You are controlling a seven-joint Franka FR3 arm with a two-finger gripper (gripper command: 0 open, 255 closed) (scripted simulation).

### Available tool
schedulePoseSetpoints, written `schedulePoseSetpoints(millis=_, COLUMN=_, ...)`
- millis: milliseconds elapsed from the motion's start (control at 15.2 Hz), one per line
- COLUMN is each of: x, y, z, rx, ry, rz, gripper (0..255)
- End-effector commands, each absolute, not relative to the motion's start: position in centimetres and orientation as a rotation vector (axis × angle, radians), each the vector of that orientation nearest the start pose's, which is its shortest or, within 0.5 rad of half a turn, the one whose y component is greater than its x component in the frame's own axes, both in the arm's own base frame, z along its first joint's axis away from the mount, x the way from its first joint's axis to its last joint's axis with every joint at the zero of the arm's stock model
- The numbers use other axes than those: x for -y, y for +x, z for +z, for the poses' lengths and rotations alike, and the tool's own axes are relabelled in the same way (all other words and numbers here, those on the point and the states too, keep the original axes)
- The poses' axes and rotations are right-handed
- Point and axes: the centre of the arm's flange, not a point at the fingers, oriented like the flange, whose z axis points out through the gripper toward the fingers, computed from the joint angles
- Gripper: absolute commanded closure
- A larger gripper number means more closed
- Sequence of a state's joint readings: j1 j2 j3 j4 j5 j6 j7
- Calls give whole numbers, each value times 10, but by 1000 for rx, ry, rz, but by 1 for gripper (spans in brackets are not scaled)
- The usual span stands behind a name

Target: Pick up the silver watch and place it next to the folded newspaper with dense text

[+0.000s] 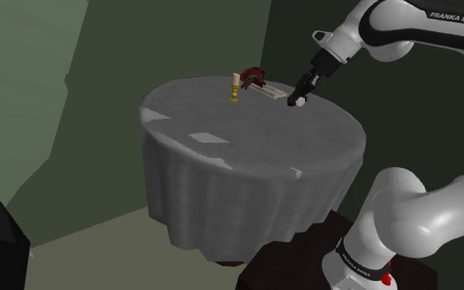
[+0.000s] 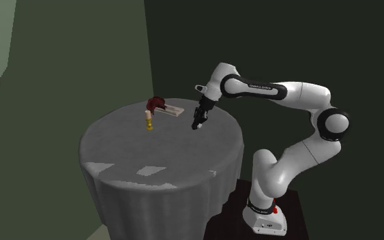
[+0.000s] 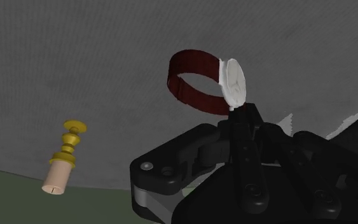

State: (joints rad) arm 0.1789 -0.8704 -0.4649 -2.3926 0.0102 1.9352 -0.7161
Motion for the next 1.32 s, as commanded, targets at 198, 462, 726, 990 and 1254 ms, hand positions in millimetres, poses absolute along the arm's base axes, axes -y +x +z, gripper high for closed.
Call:
schedulePoseSetpoints(millis=198, x=186, y=364, z=607, rx=736, ry=-2789, rz=-691, gripper=255)
schedulePoseSetpoints(millis=462, x=221, y=404, z=608, rx=736, ry=-2789, rz=-691, gripper=255)
schedulePoseSetpoints(millis=726, x=255, y=444, z=608, rx=736, ry=-2789, rz=-691, gripper=255)
schedulePoseSetpoints(millis=990, x=290, y=484, z=608, rx=736, ry=-2789, rz=-691, gripper=255)
schedulePoseSetpoints(millis=1254, x=324, y=524, z=609, rx=736, ry=-2789, rz=-691, gripper=255)
